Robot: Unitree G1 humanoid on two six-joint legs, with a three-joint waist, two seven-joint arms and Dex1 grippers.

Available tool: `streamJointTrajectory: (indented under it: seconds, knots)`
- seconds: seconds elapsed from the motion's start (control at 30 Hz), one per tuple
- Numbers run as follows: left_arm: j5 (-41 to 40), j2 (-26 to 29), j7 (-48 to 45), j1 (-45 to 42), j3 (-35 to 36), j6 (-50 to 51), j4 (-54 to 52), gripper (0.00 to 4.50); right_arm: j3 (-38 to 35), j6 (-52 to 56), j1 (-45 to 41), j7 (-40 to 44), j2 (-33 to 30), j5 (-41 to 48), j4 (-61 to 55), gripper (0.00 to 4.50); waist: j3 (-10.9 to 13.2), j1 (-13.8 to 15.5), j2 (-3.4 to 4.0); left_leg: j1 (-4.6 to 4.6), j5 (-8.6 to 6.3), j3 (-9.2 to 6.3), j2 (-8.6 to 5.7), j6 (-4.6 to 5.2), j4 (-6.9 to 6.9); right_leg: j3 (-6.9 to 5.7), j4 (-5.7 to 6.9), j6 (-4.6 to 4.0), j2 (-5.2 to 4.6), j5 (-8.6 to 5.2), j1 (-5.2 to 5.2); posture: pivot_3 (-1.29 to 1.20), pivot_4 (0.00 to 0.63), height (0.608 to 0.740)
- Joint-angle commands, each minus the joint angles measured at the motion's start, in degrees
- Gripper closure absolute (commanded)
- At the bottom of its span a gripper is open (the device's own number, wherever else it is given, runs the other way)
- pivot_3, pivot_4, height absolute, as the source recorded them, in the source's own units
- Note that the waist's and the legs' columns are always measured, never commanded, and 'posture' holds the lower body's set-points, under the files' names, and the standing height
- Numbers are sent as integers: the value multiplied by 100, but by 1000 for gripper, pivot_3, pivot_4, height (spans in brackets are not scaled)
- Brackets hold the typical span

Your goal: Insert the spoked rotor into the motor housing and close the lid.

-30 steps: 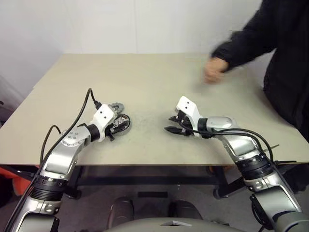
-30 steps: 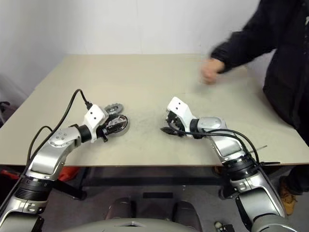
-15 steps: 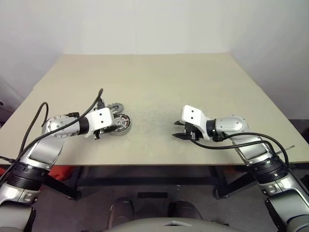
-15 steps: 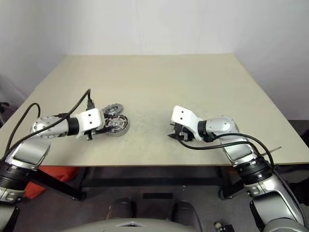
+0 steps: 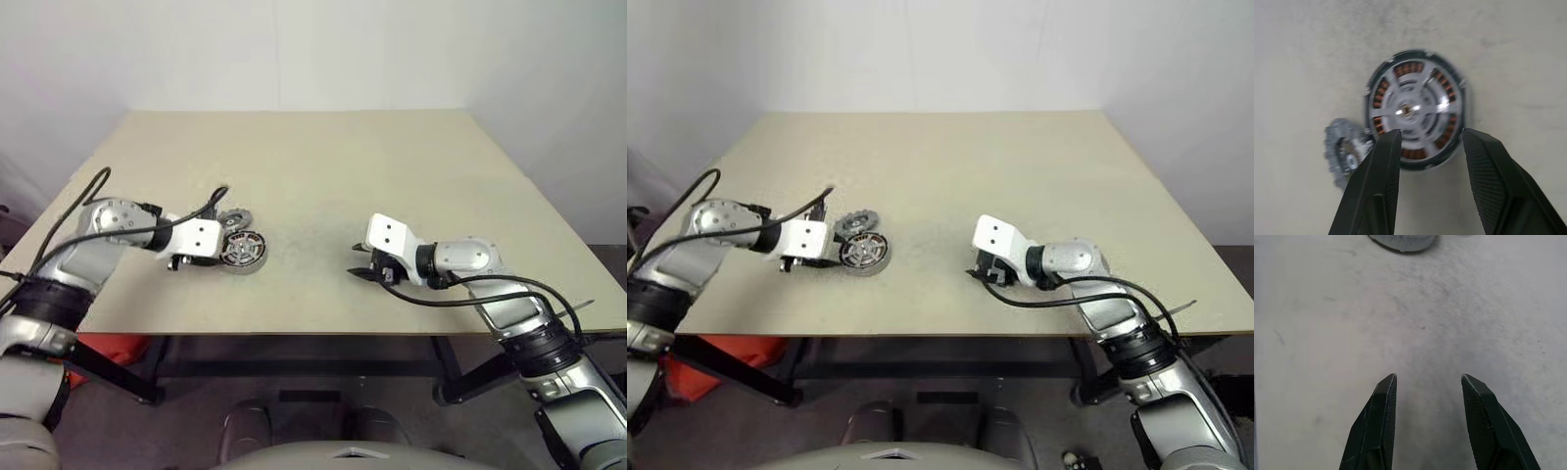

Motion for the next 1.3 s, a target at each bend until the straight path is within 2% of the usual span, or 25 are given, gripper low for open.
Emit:
streamJointTrajectory:
  seconds: [0.03,0.4,0.93,1.3]
  knots:
    - [24,-40,-322,-332,-65,-450,484,2420,-161,144,45,-336,125,-41,-408,2180,0,-4,0,0,-1,1,-1,1,0,2,0,0,0,0,-1,0,0,740]
    - [78,-240,-932,-641,-216,-1045,1188,2420,-158,346,338,-814,240,-113,-676,2180,1,9,-1,7,0,0,2,-1,-5,2,0,1,-1,-1,1,0,0,740]
    - [540,-800,-991,-1048,-584,-1826,2056,2420,-241,412,378,-911,193,-91,-861,2180,1,30,-2,7,1,0,2,-2,-6,3,0,1,-1,-1,2,0,0,740]
    - [822,-814,-878,-1249,-673,-2186,2630,2420,-299,515,403,-1072,233,-71,-933,2180,2,33,-3,8,1,-1,2,-2,-6,3,0,1,-1,-1,2,0,0,740]
